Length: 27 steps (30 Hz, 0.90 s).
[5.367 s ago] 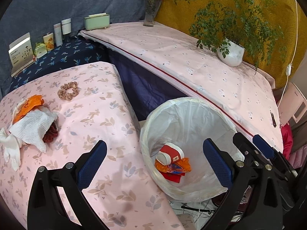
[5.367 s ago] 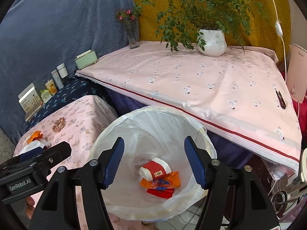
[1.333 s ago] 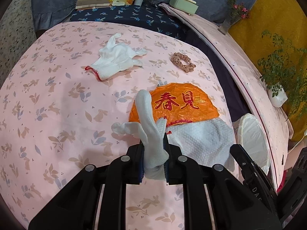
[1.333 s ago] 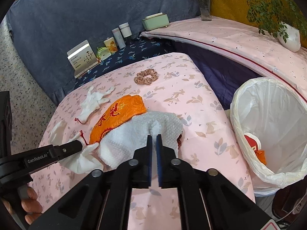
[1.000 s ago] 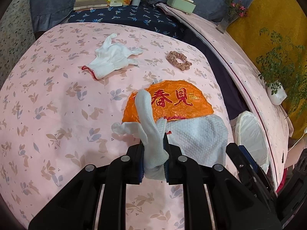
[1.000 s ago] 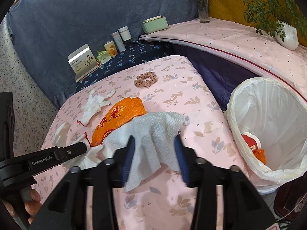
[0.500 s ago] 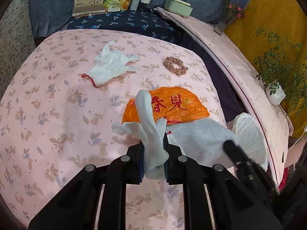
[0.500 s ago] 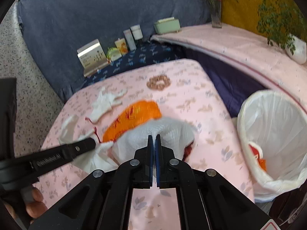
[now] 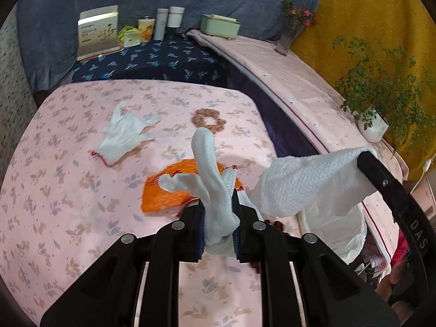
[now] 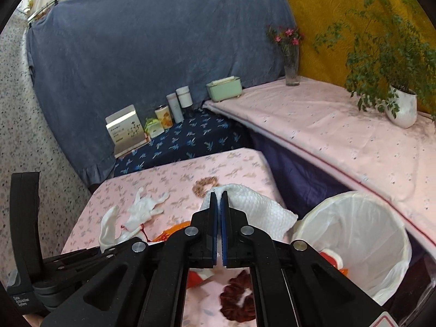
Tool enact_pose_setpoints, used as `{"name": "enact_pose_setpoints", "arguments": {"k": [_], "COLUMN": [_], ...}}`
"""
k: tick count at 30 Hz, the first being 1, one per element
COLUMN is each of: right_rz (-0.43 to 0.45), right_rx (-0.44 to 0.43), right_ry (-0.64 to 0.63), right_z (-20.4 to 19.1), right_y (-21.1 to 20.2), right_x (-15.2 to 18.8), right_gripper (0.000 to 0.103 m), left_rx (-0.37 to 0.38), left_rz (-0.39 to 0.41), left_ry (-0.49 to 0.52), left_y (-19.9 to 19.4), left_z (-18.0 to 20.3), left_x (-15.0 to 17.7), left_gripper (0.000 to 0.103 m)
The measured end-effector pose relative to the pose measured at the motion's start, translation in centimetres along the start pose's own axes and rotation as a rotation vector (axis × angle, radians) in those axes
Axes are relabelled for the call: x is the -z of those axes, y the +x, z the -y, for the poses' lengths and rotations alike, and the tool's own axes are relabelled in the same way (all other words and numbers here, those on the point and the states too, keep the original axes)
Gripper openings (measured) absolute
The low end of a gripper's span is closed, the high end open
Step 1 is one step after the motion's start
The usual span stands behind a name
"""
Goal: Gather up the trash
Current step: 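Grasp the white wipe with the right tool while the left tool holds the glove, then carry the glove and wipe over the bin and open both tools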
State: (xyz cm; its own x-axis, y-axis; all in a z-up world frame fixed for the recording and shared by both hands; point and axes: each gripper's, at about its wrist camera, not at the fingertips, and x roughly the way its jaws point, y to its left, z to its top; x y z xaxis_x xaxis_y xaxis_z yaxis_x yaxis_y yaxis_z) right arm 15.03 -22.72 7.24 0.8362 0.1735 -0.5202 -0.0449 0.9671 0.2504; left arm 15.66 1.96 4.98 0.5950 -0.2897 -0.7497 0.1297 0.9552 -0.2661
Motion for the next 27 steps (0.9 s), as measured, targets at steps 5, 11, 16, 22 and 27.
{"name": "enact_pose_setpoints", "arguments": {"k": [5,11,16,22,27], "right_rz": [0.019,0.023,0.008,-0.029,-0.06], "right_rx": [0.047,0.121,0.19,0.255,0.284], "right_ry": [0.03,0.082,0.122,0.182,0.211], "right_z": [3.1,7.9,12.1,16.6,18.7], "right_y": [-1.0,-1.9,-2.1,-1.7,-1.3], "right_x": [-0.5,-0.2,0.8,2.6,4.1], "right_gripper": [0.003,0.003,0.003,0.003,0.003], "left_rx": [0.03,0.065,0.123,0.188,0.229], "left_rz": [0.002,-0.012,-0.045,-0.088,-0.131], "left_ry": [0.076,0.156,0.209,0.267,0.277], "left_y": [0.5,2.0,3.8,6.2,8.1], "left_z": [4.0,8.8,13.0,17.1,19.4], "left_x": [-0.6,-0.7,-0.1,1.4,2.7], "left_gripper": [0.015,0.015,0.015,0.015,0.015]}}
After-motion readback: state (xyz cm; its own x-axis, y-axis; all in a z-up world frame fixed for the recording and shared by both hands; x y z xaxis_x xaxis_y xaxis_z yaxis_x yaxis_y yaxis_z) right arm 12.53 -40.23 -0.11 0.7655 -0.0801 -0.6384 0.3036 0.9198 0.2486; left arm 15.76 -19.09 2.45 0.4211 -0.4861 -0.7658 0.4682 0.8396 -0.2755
